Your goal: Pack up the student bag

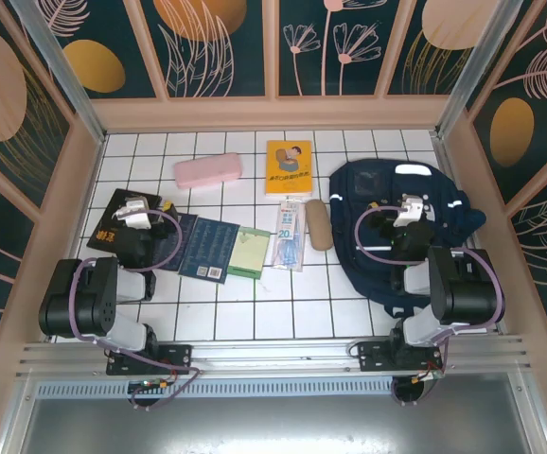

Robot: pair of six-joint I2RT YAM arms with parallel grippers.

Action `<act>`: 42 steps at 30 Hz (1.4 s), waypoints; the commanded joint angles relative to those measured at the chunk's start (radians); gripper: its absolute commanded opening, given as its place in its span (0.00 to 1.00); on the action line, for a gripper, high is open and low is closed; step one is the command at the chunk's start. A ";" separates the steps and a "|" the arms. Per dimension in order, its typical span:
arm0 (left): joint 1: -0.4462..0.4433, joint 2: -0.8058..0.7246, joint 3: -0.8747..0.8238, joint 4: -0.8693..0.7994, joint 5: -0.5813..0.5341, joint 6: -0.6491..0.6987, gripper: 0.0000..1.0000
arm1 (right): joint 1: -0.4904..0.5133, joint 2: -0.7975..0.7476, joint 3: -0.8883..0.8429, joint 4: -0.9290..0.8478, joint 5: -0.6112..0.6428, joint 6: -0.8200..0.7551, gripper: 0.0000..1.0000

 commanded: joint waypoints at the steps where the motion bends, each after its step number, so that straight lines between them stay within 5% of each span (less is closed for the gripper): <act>1: 0.002 0.009 0.016 0.013 0.008 0.003 0.98 | -0.004 0.006 0.017 0.016 0.012 0.005 0.99; 28: 0.002 0.003 0.012 0.016 0.008 0.000 0.99 | -0.003 0.000 0.019 0.012 0.030 0.011 0.99; 33: 0.002 -0.159 0.167 -0.386 -0.087 -0.044 0.99 | -0.012 -0.177 0.187 -0.434 0.132 0.085 0.99; 36: 0.002 -0.225 0.258 -0.577 -0.141 -0.102 0.99 | -0.024 -0.261 0.237 -0.543 0.145 0.138 0.99; 42: 0.002 -0.267 0.508 -1.060 -0.259 -0.388 0.99 | -0.069 -0.335 0.388 -0.922 0.312 0.401 0.99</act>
